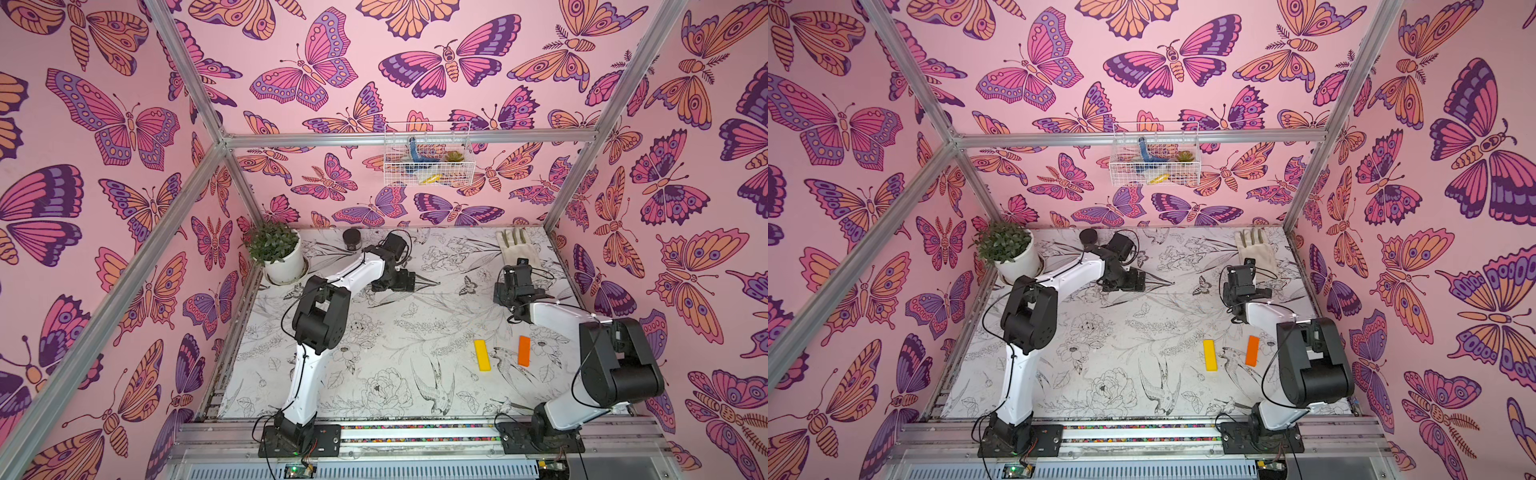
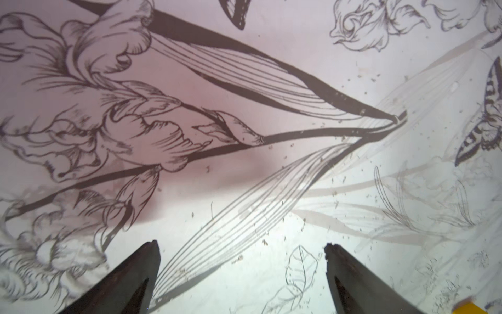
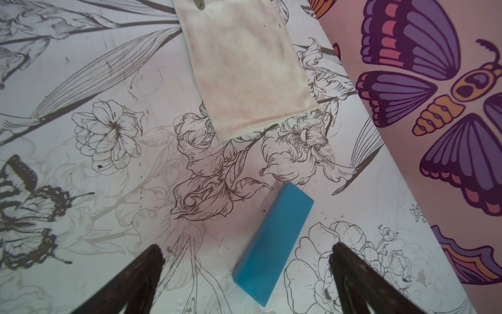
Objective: Assemble the number 7 with building blocks
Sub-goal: Pick up the building block from the center of the board.
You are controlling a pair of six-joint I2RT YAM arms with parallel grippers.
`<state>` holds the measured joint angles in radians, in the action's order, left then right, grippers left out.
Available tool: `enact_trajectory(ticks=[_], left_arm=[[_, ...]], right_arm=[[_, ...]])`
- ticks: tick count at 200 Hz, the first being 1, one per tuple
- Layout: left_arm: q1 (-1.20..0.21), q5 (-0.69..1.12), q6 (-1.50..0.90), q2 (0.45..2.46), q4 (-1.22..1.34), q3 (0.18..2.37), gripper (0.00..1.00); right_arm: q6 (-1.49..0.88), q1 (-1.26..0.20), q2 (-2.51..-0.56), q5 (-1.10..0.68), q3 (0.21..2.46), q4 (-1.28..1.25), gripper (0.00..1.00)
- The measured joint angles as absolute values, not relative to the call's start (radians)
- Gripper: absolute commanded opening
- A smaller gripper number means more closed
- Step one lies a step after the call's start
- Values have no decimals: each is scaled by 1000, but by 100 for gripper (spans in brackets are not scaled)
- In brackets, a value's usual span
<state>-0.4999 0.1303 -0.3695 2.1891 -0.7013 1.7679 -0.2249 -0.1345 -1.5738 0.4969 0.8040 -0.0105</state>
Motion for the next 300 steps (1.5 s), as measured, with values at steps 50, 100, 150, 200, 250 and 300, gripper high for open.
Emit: enact_trajectory(ticks=[50,100,150,200,250,300], left_arm=[[-262,170,-315,1838,-617,1417,100],[-40,158,-290,1689,-459,1203,100],[-46,168,-265,1742,-333,1096,100],[8,209,-267,1742,-262,1079,100],[21,246,-270,1742,-251,1072,100],[29,265,-273,1744,-234,1069,100]], right_arm=[[-258,-134,-1504,486,892,173,99],[-382,-81,-1425,435,975,410,100],[-329,8,-1392,435,994,543,99],[-280,76,-1621,248,1105,673,96],[-290,83,-1721,98,1115,701,86],[-291,86,-1772,72,1137,694,86]])
